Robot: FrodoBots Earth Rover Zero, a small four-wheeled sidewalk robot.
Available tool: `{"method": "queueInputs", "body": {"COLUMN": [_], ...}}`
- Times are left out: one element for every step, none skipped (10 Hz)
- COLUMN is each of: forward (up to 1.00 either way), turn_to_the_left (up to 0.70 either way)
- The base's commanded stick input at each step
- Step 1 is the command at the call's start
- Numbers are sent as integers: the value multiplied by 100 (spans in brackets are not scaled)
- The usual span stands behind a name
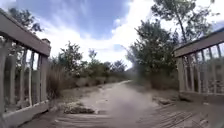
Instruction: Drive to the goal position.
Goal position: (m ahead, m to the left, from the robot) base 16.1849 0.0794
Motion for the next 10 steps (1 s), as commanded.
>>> {"method": "queueInputs", "body": {"forward": [45, 45, 45, 45, 45, 45, 45, 45, 45, 45], "turn_to_the_left": [0, 0, 0, 0, 0, 0, 0, 0, 0, 0]}}
